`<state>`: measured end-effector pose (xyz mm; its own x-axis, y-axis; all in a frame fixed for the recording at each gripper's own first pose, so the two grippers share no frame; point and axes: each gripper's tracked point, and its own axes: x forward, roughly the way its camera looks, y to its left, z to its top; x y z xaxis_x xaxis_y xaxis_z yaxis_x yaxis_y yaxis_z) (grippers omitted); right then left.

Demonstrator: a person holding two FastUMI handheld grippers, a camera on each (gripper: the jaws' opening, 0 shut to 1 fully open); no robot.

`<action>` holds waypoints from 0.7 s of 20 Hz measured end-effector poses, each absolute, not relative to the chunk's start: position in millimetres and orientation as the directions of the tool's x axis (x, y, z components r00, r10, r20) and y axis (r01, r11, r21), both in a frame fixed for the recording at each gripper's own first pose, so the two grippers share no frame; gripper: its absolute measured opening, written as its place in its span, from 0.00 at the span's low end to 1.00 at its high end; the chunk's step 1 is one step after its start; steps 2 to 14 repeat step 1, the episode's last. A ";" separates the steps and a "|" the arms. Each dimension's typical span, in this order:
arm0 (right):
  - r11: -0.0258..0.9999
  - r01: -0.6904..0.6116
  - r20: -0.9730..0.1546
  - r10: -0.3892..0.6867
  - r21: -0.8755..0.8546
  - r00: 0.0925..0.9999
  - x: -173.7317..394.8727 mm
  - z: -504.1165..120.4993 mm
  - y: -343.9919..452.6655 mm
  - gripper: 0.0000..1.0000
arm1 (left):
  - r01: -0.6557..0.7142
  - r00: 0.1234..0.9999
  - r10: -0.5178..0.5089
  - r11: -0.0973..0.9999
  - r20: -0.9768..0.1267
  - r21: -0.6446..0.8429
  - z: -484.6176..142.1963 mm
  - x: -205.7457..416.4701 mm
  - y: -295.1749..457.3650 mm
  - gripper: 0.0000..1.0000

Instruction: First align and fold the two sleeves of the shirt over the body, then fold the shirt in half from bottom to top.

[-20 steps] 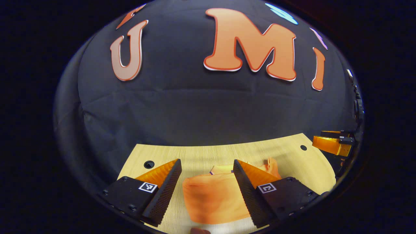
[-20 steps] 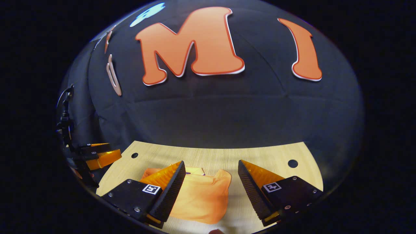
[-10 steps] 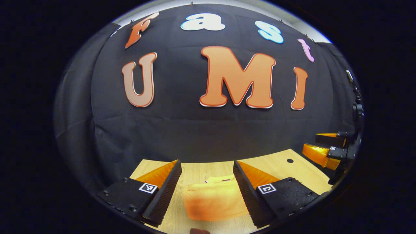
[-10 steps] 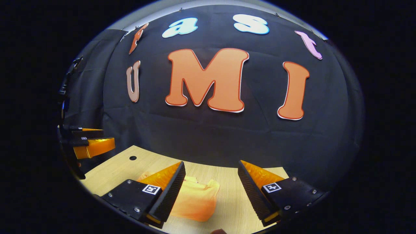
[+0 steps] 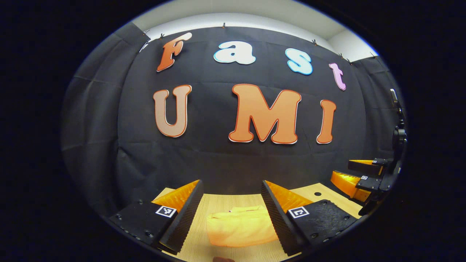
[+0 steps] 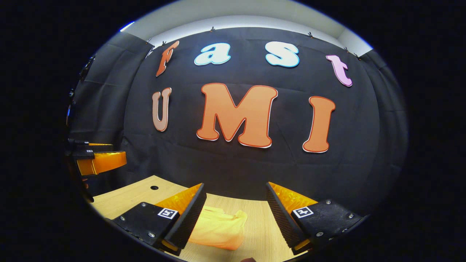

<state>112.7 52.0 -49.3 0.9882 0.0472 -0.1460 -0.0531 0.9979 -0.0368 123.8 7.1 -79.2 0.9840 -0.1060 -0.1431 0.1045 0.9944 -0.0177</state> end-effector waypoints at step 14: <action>0.998 -0.049 -0.140 0.042 -0.046 0.989 105.9 -50.9 49.3 0.99 | 0.096 0.987 -0.097 0.995 -0.125 -0.017 -75.9 118.2 11.6 0.96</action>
